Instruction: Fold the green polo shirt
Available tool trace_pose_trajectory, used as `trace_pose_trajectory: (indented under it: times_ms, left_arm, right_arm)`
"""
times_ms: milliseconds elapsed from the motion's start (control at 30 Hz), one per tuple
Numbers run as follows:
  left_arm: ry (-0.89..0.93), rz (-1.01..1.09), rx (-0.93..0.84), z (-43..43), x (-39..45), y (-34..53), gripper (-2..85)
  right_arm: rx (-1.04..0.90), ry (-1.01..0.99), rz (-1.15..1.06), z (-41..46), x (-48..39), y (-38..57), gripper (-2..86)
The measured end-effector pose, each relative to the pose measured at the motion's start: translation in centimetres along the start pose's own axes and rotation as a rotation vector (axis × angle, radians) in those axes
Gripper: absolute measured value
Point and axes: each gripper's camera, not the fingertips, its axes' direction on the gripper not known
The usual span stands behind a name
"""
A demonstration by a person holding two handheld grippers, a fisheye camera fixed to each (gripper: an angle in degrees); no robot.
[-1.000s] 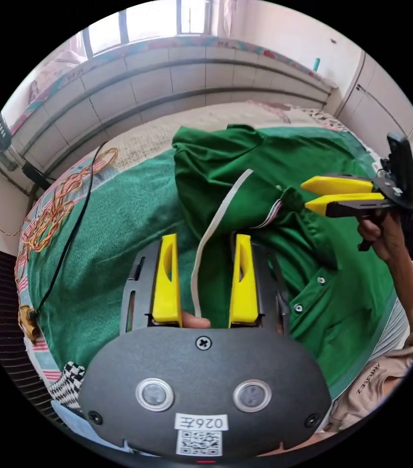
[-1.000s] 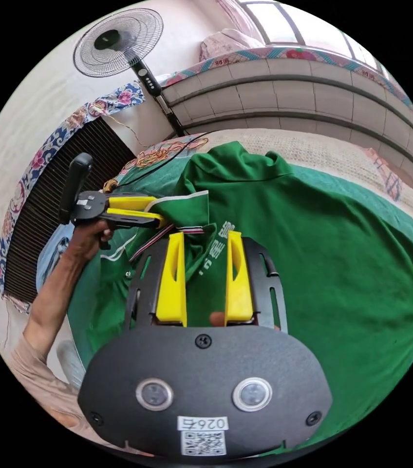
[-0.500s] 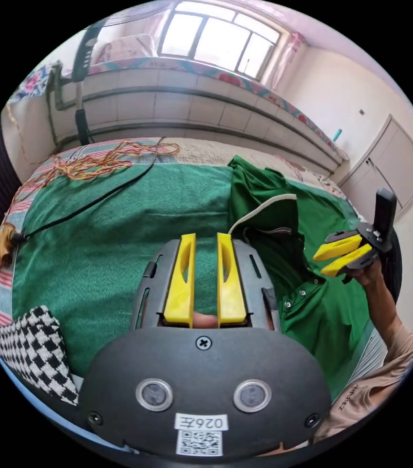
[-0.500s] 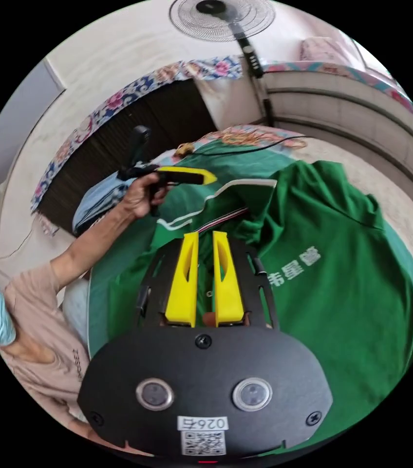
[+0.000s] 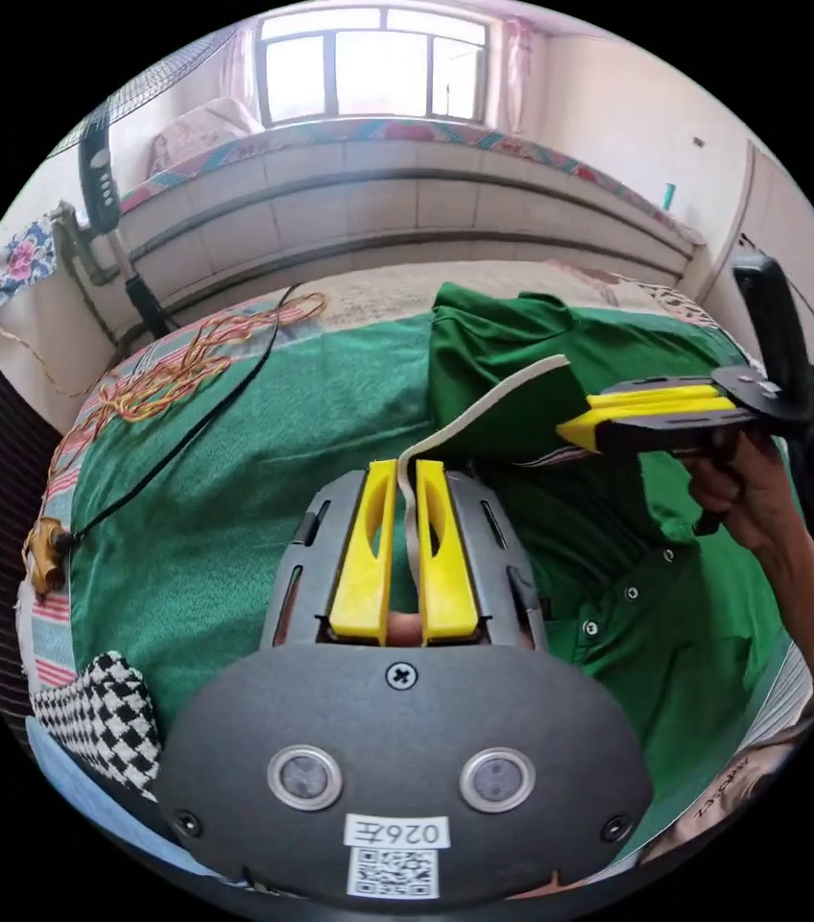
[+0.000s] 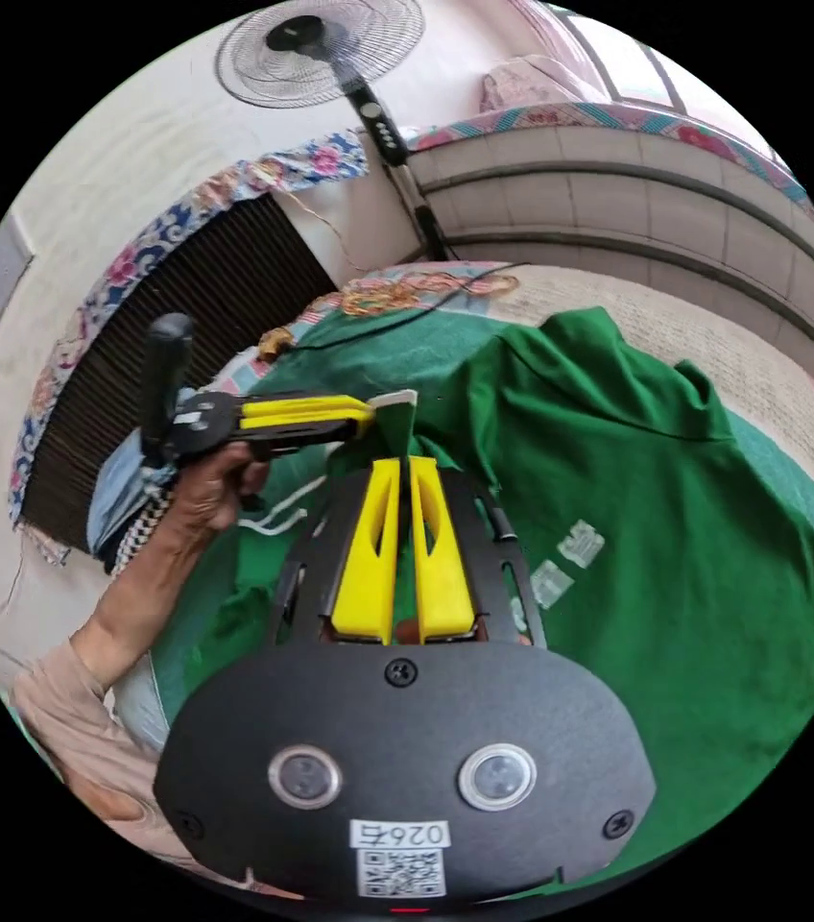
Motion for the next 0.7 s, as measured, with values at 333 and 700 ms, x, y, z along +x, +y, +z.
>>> trace_pose_trajectory:
  times_ms: [333, 700]
  left_arm:
    - [0.25, -0.224, 0.396, -6.6, -3.1, 6.8, -0.4]
    - [0.07, -0.051, 0.015, -1.7, 2.3, 3.5, -0.6]
  right_arm:
    - [-0.292, -0.136, -0.277, 8.7, -5.6, 3.5, 6.6]
    - [-0.079, 0.136, -0.168, 1.1, 1.8, 1.8, 3.2]
